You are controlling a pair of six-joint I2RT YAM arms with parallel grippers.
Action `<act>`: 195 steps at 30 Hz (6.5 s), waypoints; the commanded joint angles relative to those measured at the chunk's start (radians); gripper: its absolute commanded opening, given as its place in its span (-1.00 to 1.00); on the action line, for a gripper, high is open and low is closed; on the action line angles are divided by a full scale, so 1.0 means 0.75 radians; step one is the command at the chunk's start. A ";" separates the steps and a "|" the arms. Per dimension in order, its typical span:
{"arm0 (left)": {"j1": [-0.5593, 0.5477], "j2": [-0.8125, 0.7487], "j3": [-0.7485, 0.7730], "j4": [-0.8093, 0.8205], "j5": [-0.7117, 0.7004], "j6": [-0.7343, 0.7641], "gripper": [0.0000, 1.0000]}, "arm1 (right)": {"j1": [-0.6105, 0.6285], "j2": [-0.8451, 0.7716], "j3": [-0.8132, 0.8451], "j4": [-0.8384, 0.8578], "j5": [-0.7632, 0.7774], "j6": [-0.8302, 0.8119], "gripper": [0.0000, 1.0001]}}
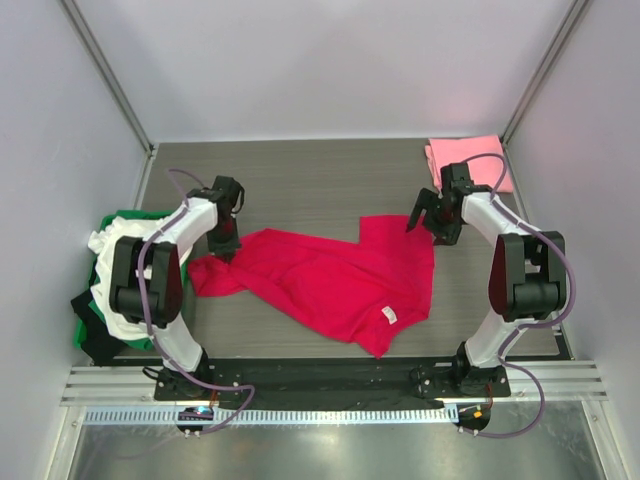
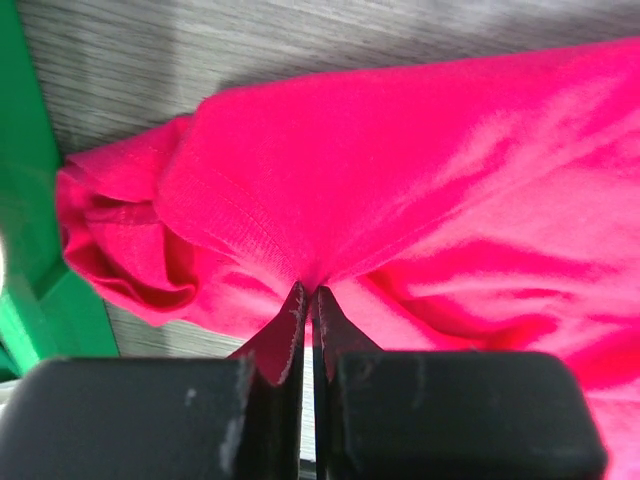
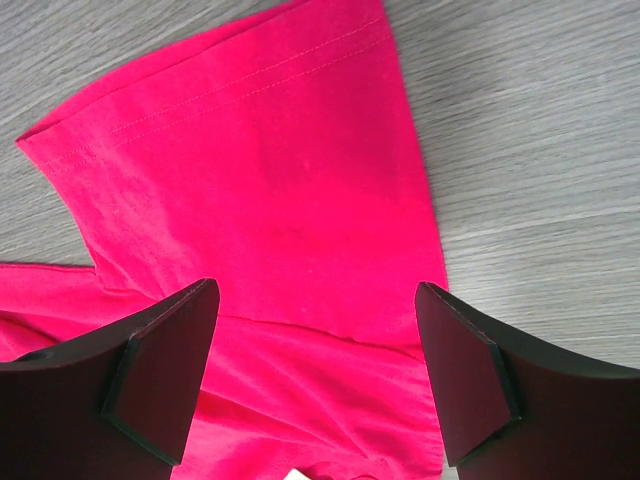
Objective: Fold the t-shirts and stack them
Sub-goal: Flatten the tshirt out
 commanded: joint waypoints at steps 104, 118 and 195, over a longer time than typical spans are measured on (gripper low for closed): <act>0.004 -0.819 0.770 -0.001 0.118 -0.271 -0.99 | 0.073 -0.487 1.496 -0.124 0.167 -0.359 -0.97; 0.157 0.166 0.528 0.229 0.218 -0.165 -0.36 | 0.077 0.383 1.110 0.314 0.101 -0.363 -0.06; -0.209 -0.365 -0.543 0.383 -0.168 -0.459 0.33 | 0.216 -0.157 -0.223 -0.036 0.212 0.042 0.45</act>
